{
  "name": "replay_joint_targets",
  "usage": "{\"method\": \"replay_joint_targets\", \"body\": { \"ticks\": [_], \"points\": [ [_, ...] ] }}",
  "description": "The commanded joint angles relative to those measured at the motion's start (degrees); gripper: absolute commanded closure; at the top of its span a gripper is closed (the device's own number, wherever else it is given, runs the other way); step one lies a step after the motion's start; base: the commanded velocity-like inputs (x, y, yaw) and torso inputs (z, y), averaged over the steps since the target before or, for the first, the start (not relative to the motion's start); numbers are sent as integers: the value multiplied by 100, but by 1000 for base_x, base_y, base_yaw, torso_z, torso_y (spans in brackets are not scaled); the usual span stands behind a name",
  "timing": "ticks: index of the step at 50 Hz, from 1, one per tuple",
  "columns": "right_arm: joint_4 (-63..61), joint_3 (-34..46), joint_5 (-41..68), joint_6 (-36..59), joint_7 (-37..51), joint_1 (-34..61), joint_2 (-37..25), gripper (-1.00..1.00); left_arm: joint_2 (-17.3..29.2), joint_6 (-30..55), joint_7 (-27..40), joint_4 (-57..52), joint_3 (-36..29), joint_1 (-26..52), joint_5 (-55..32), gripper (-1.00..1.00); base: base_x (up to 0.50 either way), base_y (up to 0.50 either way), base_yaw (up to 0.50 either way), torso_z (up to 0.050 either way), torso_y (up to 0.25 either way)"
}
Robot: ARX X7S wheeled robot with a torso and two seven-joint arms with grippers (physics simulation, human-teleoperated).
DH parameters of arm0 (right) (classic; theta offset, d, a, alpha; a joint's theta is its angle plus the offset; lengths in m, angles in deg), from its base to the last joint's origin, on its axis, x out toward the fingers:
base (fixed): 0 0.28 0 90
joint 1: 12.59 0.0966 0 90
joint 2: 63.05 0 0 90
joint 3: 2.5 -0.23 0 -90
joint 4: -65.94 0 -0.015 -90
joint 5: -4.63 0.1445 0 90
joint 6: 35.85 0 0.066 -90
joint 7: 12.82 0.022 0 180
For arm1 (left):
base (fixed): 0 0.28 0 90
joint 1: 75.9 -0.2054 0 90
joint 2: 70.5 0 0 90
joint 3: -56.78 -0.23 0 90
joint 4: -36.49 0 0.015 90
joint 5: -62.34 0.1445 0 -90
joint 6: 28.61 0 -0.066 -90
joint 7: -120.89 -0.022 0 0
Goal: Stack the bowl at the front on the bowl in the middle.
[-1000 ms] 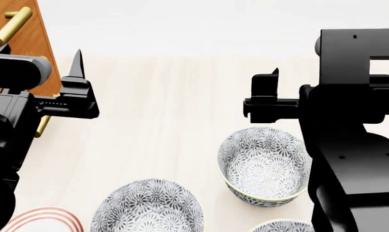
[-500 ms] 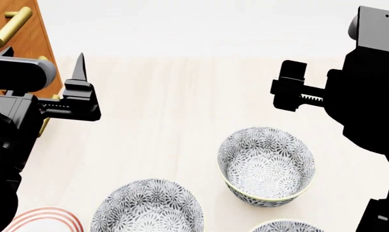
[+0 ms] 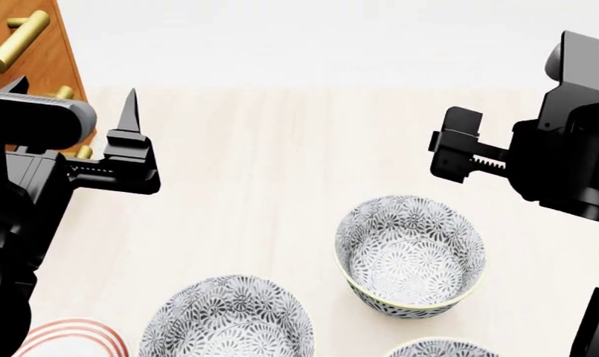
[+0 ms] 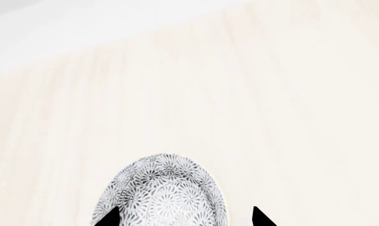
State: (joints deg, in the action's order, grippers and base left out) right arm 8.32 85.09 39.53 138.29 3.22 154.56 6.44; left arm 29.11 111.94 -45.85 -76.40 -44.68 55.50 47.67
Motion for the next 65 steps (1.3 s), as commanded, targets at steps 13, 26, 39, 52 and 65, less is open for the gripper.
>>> {"method": "replay_joint_targets", "body": {
  "ticks": [13, 26, 39, 52, 65],
  "points": [
    [2640, 953, -522, -1523, -1241, 128, 141, -100, 93, -53, 31, 17, -124, -43, -48, -100, 0, 0, 0, 0, 0],
    [3456, 1151, -727, -2041, -1556, 237, 204, -100, 126, -106, 64, 68, -156, -62, -76, -100, 0, 0, 0, 0, 0],
    [4245, 1121, -1089, -2542, -1867, 251, 312, -100, 155, -137, 93, 108, -218, -66, -96, -100, 0, 0, 0, 0, 0],
    [4256, 519, -1759, -2545, -2042, -5, 382, -100, 183, -144, 120, 121, -259, -59, -130, -100, 0, 0, 0, 0, 0],
    [4258, -256, -2695, -2543, -2429, -214, 546, -100, 229, -180, 136, 127, -319, -89, -148, -100, 0, 0, 0, 0, 0]
  ]
}}
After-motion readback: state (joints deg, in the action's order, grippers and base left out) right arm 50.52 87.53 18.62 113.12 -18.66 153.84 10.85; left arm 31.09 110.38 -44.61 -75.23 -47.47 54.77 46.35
